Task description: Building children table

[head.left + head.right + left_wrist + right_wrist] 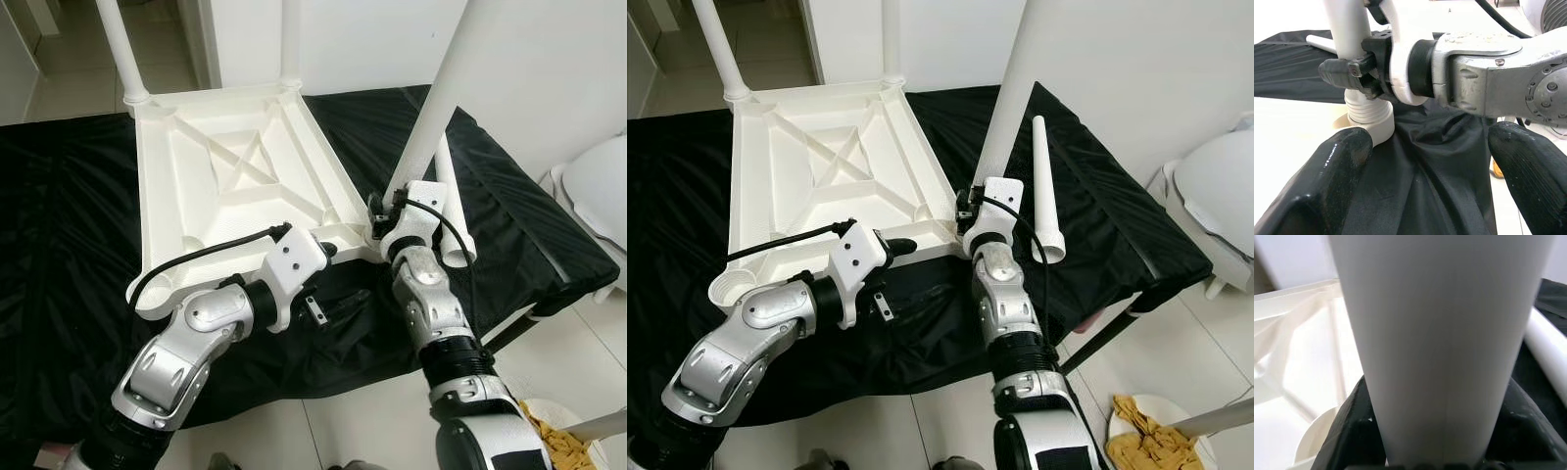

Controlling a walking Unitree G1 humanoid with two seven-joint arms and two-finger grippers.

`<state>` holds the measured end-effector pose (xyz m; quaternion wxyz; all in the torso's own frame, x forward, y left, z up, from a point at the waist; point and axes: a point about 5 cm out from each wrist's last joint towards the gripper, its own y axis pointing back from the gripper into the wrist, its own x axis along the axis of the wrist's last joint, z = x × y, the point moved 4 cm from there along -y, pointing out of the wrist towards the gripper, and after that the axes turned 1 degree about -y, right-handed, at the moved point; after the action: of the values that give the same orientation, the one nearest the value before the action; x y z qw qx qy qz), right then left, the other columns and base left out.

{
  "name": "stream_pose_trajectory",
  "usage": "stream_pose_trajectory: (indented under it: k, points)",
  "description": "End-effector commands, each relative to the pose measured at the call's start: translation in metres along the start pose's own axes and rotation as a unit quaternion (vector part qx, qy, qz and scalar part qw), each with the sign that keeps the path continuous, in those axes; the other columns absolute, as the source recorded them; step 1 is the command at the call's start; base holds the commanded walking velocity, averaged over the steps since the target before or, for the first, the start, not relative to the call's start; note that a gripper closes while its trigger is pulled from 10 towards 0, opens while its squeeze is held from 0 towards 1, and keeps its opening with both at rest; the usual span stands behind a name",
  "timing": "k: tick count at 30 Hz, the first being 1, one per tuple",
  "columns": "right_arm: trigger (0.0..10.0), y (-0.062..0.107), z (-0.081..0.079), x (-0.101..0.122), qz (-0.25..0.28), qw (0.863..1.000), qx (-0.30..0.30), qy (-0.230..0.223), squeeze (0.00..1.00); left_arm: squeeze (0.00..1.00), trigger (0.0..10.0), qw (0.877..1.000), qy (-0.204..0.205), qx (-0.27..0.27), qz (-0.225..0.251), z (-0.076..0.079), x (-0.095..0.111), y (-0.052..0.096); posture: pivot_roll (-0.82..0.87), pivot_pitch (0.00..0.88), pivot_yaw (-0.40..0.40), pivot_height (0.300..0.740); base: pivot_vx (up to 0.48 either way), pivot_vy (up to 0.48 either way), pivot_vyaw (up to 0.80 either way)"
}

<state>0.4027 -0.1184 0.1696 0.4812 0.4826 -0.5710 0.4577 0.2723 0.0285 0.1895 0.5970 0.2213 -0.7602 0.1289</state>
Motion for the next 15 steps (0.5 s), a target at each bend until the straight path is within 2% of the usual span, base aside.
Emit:
stream_pose_trajectory:
  k: [1, 7, 15]
  points:
    - [10.0, 0.0023, 0.0216, -0.0262, -0.057, 0.996, -0.064, -0.009, 0.0, 0.0, 10.0, 1.0, -0.002, 0.003, -0.001, 0.0024, 0.0009, -0.0001, -0.04, 0.077, -0.016, 0.74, 0.0, 0.0, 0.0]
    - [10.0, 0.0011, 0.0197, -0.0258, -0.056, 0.994, -0.097, -0.013, 0.0, 0.0, 10.0, 1.0, -0.002, 0.001, 0.001, 0.0034, 0.0017, -0.001, -0.04, 0.069, -0.018, 0.74, 0.0, 0.0, 0.0]
    - [10.0, -0.0008, 0.0131, -0.0276, -0.062, 0.993, -0.103, -0.003, 0.0, 0.0, 10.0, 1.0, -0.002, 0.0, 0.003, 0.0043, 0.0027, -0.0018, -0.03, 0.065, -0.022, 0.74, 0.0, 0.0, 0.0]
